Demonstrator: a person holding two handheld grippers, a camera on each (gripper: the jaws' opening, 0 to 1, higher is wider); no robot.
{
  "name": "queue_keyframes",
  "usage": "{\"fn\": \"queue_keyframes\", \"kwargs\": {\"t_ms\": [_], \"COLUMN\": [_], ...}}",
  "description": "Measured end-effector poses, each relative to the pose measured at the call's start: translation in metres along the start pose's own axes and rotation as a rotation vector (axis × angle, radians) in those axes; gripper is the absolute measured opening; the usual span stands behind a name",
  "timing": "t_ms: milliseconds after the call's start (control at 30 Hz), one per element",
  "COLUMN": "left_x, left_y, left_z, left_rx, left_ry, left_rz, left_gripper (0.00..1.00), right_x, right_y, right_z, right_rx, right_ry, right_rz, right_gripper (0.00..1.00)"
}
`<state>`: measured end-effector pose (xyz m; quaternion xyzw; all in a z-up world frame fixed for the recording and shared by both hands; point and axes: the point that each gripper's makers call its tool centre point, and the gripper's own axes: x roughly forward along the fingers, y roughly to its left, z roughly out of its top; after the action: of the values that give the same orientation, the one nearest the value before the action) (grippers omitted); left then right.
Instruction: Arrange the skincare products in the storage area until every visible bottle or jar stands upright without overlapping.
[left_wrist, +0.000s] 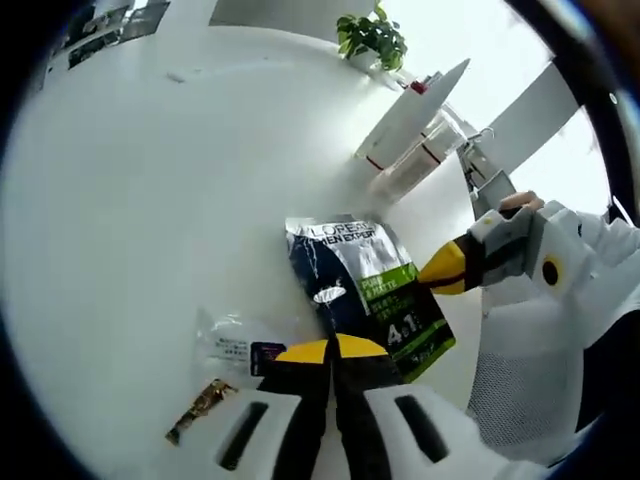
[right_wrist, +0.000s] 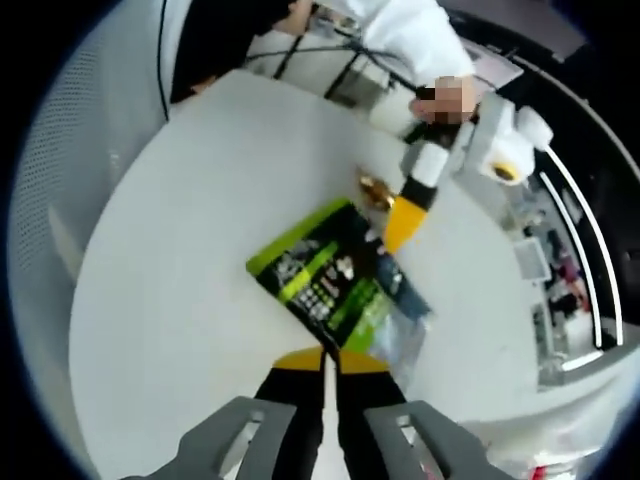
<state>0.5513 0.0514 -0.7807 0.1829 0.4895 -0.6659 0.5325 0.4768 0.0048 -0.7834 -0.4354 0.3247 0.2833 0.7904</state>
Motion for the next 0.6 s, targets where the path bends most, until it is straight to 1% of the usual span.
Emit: {"fn": "queue_keyframes", "kwargs": {"t_ms": [133,233,300,333,367,400,433,467,500,533,600], "left_x": [0.001,0.004,0.005,0.006,0.006,0.006,0.006,0.006,0.006,0.006,0.006], "left_y": [-0.003,-0.006,-0.008,-0.007,-0.008,-0.008,-0.009,-0.009,-0.009,-0.01,-0.01], "left_z": [-0.002,-0.005,-0.008,-0.008,-0.009,-0.009,-0.009,-0.009,-0.01,-0.01,-0.01], "left_rx": [-0.002,0.001,0.001,0.002,0.003,0.005,0.003,0.004,0.005,0.003,0.002], "left_ry": [-0.005,0.0,0.005,0.006,0.009,0.01,0.007,0.007,0.006,0.006,0.004], "left_rz": [-0.005,-0.012,-0.017,-0.017,-0.015,-0.018,-0.021,-0.022,-0.021,-0.024,-0.028], "left_gripper": [0.04,0.04,0.04,0.04,0.04,0.04,0.04,0.04,0.04,0.04,0.04], "right_x": [0.002,0.004,0.005,0.005,0.004,0.004,0.003,0.003,0.003,0.003,0.0], "right_y": [-0.006,-0.011,-0.015,-0.018,-0.02,-0.023,-0.026,-0.026,-0.027,-0.026,-0.026], "right_z": [-0.009,-0.015,-0.019,-0.022,-0.024,-0.023,-0.026,-0.028,-0.029,-0.03,-0.03], "right_rx": [0.054,0.047,0.081,0.123,0.135,0.138,0.164,0.176,0.198,0.21,0.222], "right_ry": [0.021,0.044,0.055,0.063,0.066,0.057,0.064,0.069,0.055,0.058,0.051], "right_rz": [-0.016,-0.038,-0.054,-0.065,-0.075,-0.084,-0.095,-0.09,-0.098,-0.096,-0.096], "right_gripper": [0.0,0.0,0.0,0.0,0.0,0.0,0.0,0.0,0.0,0.0,0.0]}}
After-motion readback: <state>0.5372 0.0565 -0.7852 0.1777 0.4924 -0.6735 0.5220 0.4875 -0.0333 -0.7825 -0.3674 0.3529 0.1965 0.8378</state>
